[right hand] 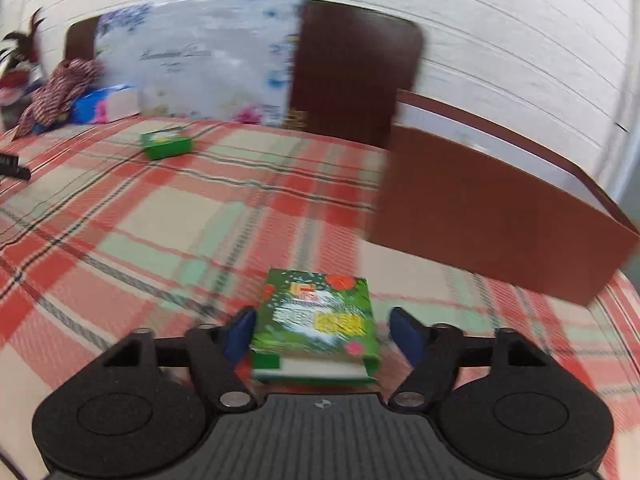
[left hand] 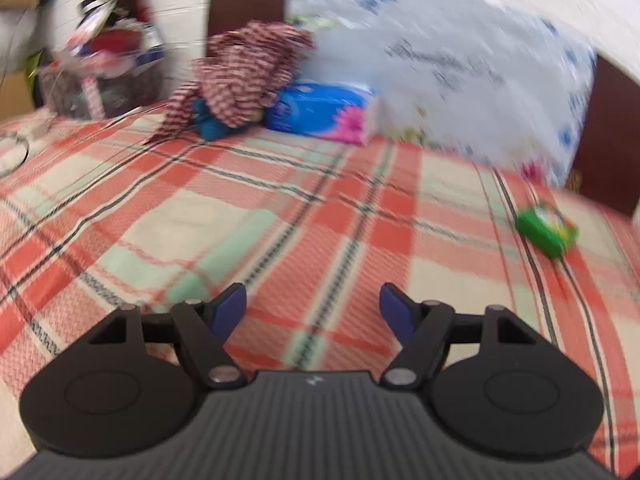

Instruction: Organize objects

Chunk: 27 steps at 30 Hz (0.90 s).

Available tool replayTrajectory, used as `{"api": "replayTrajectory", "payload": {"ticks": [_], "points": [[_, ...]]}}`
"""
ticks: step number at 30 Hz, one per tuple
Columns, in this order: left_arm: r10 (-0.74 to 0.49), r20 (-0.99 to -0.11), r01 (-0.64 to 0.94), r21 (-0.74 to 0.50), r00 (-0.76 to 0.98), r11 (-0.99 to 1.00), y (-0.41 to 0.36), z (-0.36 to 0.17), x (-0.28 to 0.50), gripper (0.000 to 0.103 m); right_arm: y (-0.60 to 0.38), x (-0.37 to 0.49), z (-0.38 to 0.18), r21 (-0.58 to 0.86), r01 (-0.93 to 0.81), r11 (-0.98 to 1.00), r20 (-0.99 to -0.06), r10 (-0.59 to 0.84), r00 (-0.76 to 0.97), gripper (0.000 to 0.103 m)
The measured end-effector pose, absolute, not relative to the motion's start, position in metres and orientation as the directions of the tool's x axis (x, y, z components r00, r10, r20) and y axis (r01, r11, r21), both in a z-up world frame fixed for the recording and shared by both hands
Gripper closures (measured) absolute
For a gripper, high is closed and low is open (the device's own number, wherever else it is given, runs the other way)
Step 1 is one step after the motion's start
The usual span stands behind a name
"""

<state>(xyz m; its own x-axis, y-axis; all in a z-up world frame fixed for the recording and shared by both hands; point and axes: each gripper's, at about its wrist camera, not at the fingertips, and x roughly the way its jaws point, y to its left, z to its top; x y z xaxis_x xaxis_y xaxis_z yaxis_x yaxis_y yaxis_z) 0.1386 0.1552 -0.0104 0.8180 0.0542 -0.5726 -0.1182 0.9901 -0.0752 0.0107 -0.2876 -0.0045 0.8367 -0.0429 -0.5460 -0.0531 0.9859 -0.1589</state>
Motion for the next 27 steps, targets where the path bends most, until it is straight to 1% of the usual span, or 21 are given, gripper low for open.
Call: {"api": "replayTrajectory", "payload": {"ticks": [1, 3, 5, 7, 9, 13, 14, 16, 17, 18, 20, 21, 23, 25, 27], "points": [[-0.016, -0.585, -0.074, -0.130, 0.811, 0.989, 0.143, -0.006, 0.134, 0.029, -0.296, 0.002, -0.004, -0.149, -0.048, 0.988, -0.538, -0.040, 0.842, 0.020], [-0.202, -0.590, 0.047, -0.267, 0.781, 0.962, 0.110, 0.006, 0.120, 0.029, -0.304, -0.013, -0.005, -0.145, -0.053, 0.988, -0.527, -0.032, 0.849, 0.019], [-0.351, -0.599, 0.178, -0.330, 0.720, 0.927, 0.062, 0.017, 0.106, 0.029, -0.307, -0.018, -0.008, -0.145, -0.064, 0.987, -0.532, -0.023, 0.846, 0.019], [-0.482, -0.615, 0.300, -0.382, 0.623, 0.874, 0.013, 0.027, 0.092, 0.029, -0.307, -0.013, -0.007, -0.132, -0.085, 0.988, -0.535, 0.001, 0.845, 0.019], [-0.583, -0.619, 0.386, -0.437, 0.526, 0.813, -0.027, 0.032, 0.083, 0.029, -0.306, -0.011, -0.007, -0.132, -0.102, 0.986, -0.540, 0.014, 0.842, 0.019], [-0.646, -0.668, 0.445, -0.484, 0.368, 0.754, -0.086, 0.029, 0.082, 0.028, -0.304, -0.003, -0.010, -0.137, -0.141, 0.980, -0.566, 0.039, 0.824, 0.020], [-0.644, -0.681, 0.452, -0.480, 0.348, 0.752, -0.096, 0.026, 0.082, 0.028, -0.304, -0.001, -0.010, -0.136, -0.145, 0.980, -0.566, 0.043, 0.823, 0.020], [-0.617, -0.713, 0.463, -0.447, 0.333, 0.765, -0.115, 0.018, 0.083, 0.028, -0.306, 0.006, -0.010, -0.127, -0.149, 0.981, -0.574, 0.049, 0.817, 0.025], [-0.610, -0.725, 0.459, -0.444, 0.320, 0.769, -0.121, 0.013, 0.084, 0.030, -0.307, 0.011, -0.010, -0.107, -0.157, 0.982, -0.586, 0.065, 0.808, 0.029], [-0.609, -0.727, 0.460, -0.443, 0.318, 0.769, -0.126, 0.010, 0.084, 0.032, -0.310, 0.016, -0.011, -0.075, -0.167, 0.983, -0.593, 0.091, 0.800, 0.043], [-0.603, -0.721, 0.501, -0.404, 0.340, 0.765, -0.134, 0.009, 0.079, 0.052, -0.312, 0.022, -0.010, -0.046, -0.171, 0.984, -0.591, 0.111, 0.799, 0.044], [-0.604, -0.722, 0.506, -0.402, 0.338, 0.763, -0.136, 0.009, 0.080, 0.052, -0.313, 0.022, -0.010, -0.040, -0.164, 0.986, -0.588, 0.110, 0.802, 0.044], [-0.611, -0.717, 0.503, -0.412, 0.336, 0.760, -0.135, 0.016, 0.083, 0.059, -0.315, 0.020, -0.008, -0.030, -0.152, 0.988, -0.567, 0.108, 0.817, 0.044], [-0.637, -0.687, 0.528, -0.417, 0.351, 0.740, -0.137, 0.033, 0.086, 0.059, -0.319, 0.014, -0.001, -0.032, -0.133, 0.991, -0.506, 0.099, 0.857, 0.044], [-0.657, -0.646, 0.562, -0.399, 0.388, 0.724, -0.143, 0.055, 0.084, 0.059, -0.318, 0.011, 0.011, -0.075, -0.103, 0.992, -0.424, 0.062, 0.904, 0.044]]}}
